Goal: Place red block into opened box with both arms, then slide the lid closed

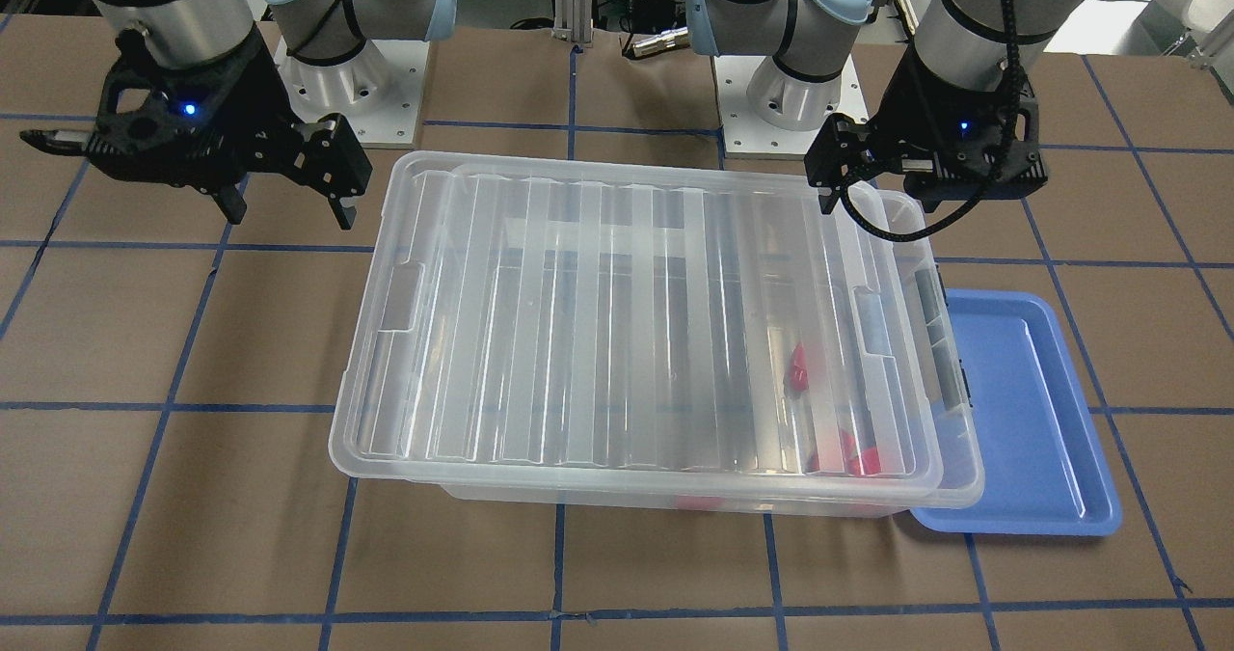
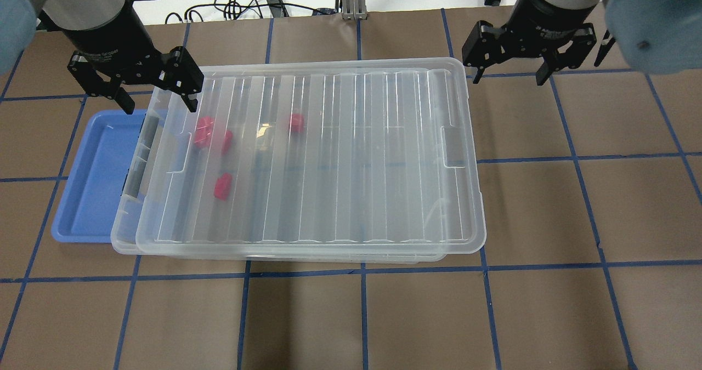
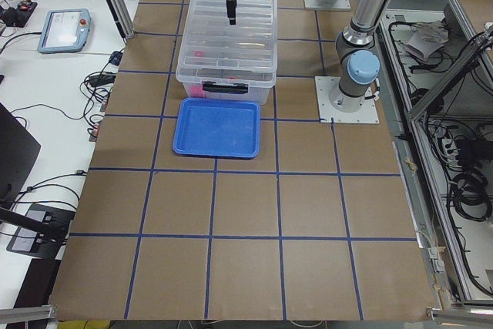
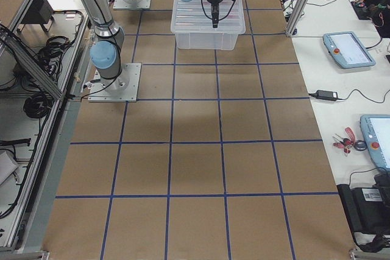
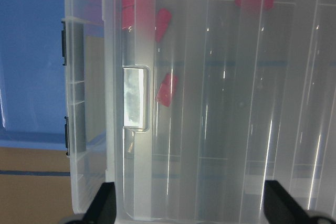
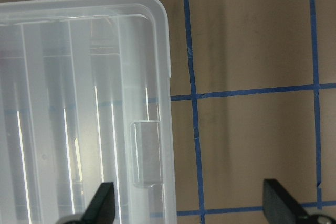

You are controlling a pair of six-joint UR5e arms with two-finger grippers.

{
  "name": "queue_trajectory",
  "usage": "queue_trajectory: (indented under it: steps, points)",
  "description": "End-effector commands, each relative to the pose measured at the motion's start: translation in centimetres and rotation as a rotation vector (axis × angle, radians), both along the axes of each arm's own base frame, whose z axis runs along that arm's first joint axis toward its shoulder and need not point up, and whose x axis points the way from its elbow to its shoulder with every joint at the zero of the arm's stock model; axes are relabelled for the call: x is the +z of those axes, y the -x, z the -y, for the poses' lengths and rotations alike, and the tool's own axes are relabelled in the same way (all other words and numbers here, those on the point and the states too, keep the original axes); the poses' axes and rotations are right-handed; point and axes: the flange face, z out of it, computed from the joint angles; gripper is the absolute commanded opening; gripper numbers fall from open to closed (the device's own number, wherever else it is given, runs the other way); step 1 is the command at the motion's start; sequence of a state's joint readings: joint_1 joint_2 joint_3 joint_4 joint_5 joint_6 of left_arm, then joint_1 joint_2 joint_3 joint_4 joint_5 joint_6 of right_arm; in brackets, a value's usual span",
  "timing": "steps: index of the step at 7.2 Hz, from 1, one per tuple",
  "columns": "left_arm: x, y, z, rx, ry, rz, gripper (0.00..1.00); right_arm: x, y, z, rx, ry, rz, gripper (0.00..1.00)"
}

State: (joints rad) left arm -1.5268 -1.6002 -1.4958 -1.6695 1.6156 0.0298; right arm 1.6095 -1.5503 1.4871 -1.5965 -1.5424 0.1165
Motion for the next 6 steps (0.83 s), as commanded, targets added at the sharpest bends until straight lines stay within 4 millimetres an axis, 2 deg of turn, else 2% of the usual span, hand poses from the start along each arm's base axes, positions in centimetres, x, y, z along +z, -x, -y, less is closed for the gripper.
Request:
queue_trajectory:
  steps: [1,6]
  points:
    - [0.55,-0.01,-0.29,-0.006,0.011,0.000,1.00,1.31,-1.58,-0.07,0.005,-0.026,-0.003,1.00]
    - [0.63,-0.21,-0.12,-0.001,0.025,0.005,1.00,0.76,-1.50,0.23,0.011,-0.031,-0.007,1.00]
